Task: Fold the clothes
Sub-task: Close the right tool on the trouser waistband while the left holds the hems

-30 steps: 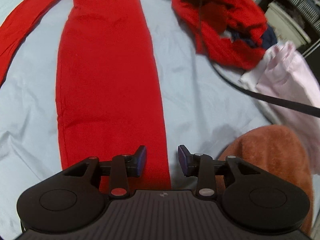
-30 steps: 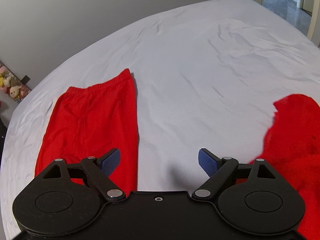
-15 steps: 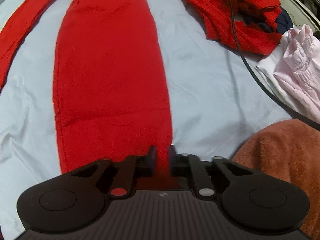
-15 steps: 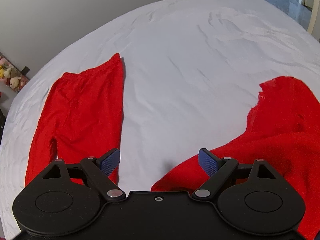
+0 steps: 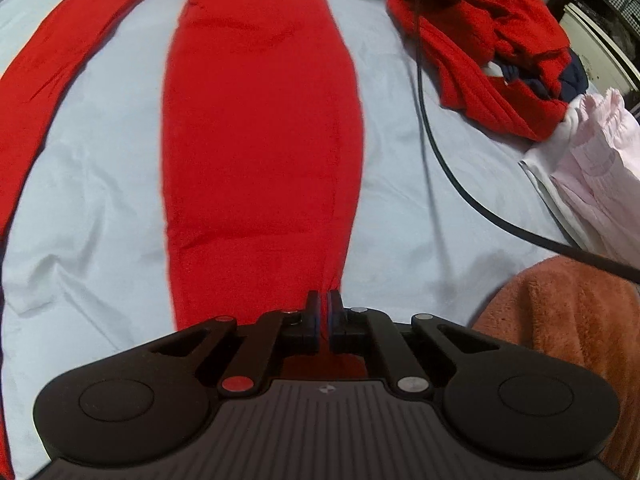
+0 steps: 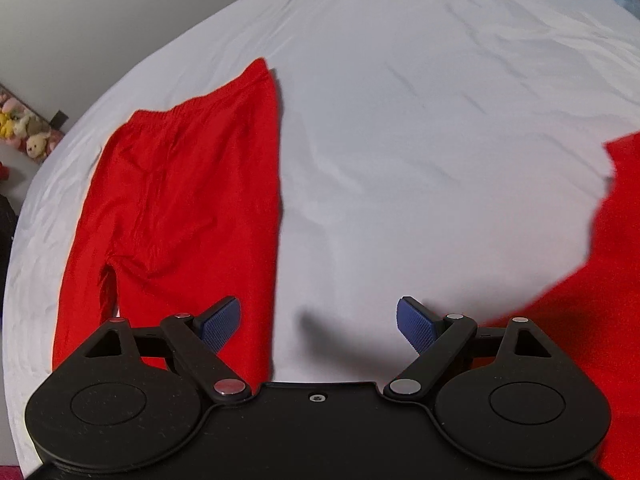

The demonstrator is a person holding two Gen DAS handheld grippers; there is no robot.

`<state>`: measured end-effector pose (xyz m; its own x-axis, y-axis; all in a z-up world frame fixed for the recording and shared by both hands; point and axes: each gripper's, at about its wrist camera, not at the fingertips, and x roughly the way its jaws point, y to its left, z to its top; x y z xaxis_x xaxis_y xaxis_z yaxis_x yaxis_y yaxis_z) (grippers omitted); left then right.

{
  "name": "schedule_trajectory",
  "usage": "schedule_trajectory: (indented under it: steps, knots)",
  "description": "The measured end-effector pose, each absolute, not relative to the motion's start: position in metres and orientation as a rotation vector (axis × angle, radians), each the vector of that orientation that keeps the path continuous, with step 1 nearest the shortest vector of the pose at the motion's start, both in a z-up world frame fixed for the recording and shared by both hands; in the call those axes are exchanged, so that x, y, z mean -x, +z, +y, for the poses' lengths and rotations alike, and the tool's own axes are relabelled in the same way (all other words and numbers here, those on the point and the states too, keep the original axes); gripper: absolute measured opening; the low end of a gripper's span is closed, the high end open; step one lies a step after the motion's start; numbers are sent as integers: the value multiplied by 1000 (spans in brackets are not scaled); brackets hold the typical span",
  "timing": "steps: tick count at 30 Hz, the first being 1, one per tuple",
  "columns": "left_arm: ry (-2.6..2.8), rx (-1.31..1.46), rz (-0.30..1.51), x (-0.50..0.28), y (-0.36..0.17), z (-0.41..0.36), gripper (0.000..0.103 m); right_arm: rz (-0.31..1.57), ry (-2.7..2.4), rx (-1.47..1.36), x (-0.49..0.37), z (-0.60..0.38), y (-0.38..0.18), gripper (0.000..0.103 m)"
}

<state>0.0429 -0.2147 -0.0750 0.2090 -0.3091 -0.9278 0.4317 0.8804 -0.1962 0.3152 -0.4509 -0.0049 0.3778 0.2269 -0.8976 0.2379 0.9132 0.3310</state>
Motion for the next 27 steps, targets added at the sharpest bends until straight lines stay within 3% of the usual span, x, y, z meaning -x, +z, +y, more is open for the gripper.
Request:
schedule_trajectory:
  steps: [3,15,17,20,22,27]
  knots:
    - [-521,-100,1267,-48,-78,-209,2,1206,-7,-435,-331,-440,-14,85]
    - [-599,-34,1298,-58,-89,-191,2,1209,-25,-475,-386,-428,-42,65]
    - [-604,-12,1310,-61,-91,-188,2,1208,-27,-483,-392,-428,-44,57]
    - [-613,28,1324,-64,-94,-184,2,1211,-5,-465,-400,-421,-45,38]
    - [-617,63,1334,-66,-96,-181,2,1218,18,-440,-403,-415,-45,14]
    - [-626,151,1350,-69,-98,-171,2,1219,1,-376,-404,-403,-39,3]
